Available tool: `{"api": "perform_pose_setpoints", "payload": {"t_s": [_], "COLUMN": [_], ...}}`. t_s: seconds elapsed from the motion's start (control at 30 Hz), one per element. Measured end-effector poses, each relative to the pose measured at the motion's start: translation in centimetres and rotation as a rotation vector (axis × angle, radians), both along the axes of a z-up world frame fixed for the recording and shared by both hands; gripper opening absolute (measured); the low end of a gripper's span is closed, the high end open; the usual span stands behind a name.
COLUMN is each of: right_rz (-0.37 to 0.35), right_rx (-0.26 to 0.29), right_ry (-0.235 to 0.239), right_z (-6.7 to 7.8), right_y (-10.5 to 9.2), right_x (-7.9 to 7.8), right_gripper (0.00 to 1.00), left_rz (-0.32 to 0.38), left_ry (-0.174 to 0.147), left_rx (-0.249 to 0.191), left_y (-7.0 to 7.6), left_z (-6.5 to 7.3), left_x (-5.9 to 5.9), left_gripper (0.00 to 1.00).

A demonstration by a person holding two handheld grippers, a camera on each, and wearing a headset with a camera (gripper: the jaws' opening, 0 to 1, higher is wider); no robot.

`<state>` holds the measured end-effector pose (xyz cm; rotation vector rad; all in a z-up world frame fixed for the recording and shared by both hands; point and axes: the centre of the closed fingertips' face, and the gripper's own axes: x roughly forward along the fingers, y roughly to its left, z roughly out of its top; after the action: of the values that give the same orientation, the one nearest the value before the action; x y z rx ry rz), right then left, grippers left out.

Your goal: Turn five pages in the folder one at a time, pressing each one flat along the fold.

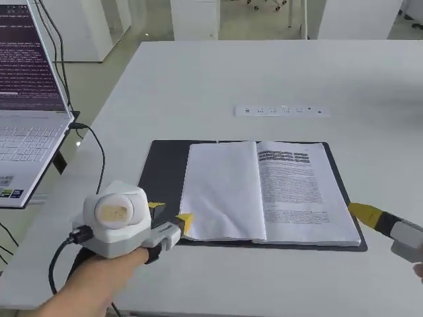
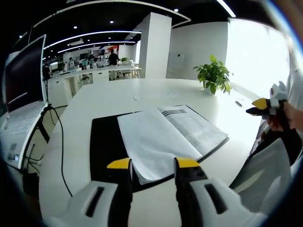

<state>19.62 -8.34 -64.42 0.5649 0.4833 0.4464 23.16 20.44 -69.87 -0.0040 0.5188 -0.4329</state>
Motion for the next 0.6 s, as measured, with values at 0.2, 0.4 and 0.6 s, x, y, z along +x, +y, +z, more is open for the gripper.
{"api": "perform_pose_setpoints", "payload": {"t_s": [0.2,0.4,0.6], "right_rz": [-0.103,-0.213,-0.243], "right_rx": [-0.021,-0.033,-0.1], "right_ry": [-0.029,-0.089,-0.116], "right_z": [0.3,1.7,2.4], "right_y": [-2.1,-3.8,-4.5], "right_x": [0.0,0.4,0.1], "right_gripper": [0.5,0.68,0.76], "left_rz": [0.001,0.013,0.03], "left_ry": [-0.02,-0.013,0.016], "left_rx": [-0.009,-0.003,-0.002], "left_y": [-0.3,-0.2,0.4], "left_z": [1.6,2.0,2.3], "left_x": [-0.9,-1.5,-2.0], "left_gripper": [0.49,0.63,0.8]}}
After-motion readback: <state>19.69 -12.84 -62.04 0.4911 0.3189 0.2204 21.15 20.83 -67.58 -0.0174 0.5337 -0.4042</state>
